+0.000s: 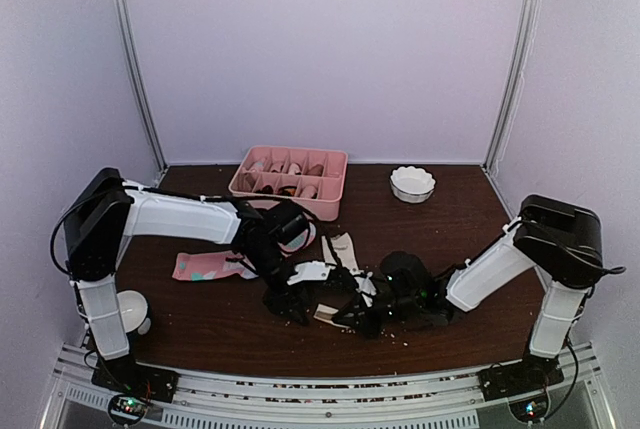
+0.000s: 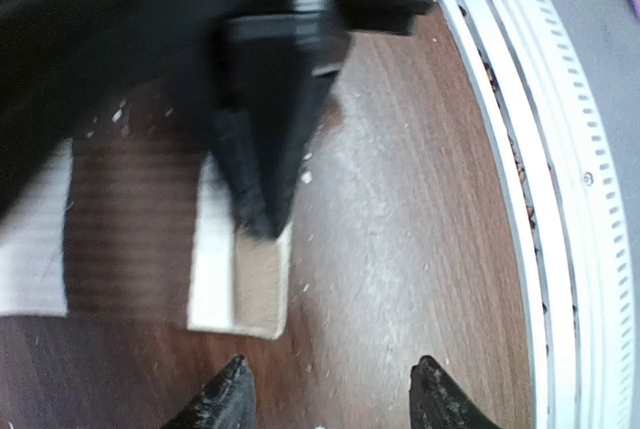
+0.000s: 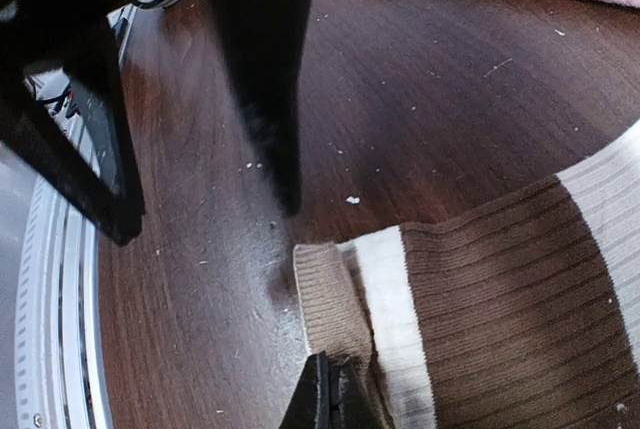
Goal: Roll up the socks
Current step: Roll the sock at the center of the board.
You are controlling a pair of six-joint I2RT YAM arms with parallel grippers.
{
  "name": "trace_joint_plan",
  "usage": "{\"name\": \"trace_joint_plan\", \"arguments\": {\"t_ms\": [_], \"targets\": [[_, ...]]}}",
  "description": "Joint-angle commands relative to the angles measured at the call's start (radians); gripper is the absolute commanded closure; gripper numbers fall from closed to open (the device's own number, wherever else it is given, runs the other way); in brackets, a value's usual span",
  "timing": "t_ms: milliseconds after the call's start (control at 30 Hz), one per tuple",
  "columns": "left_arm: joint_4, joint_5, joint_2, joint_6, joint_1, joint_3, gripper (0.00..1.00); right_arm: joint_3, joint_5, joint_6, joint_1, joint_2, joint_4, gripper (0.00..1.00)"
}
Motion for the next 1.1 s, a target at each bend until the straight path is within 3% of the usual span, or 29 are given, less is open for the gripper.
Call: {"name": "trace_joint_plan", "arguments": {"t_ms": [0,200,567,933,1067], "targets": [[0.137,-0.084,0.006,0.066,-0.061,-0.008,0.48,0.004,-0.033,0.067,-0.049,0.045,-0.139,1.0],[0.222,-0.172,0.039,0.065,-0.076,0.012,0.57,0.014,-0.094,0.094,-0.08,0.066,-0.15,1.0],[0.237,-0.242,0.086,0.097,-0.083,0.001,0.67,0.02,-0.128,0.097,-0.09,0.077,-0.161,1.0],[0.193,-0.173,0.11,0.061,-0.086,0.02,1.0,0.01,-0.123,0.11,-0.089,0.067,-0.136,1.0],[0.075,-0.089,0.156,0.035,-0.071,0.074,1.0,-0.067,-0.066,0.1,-0.083,-0.005,-0.018,0.97]]}}
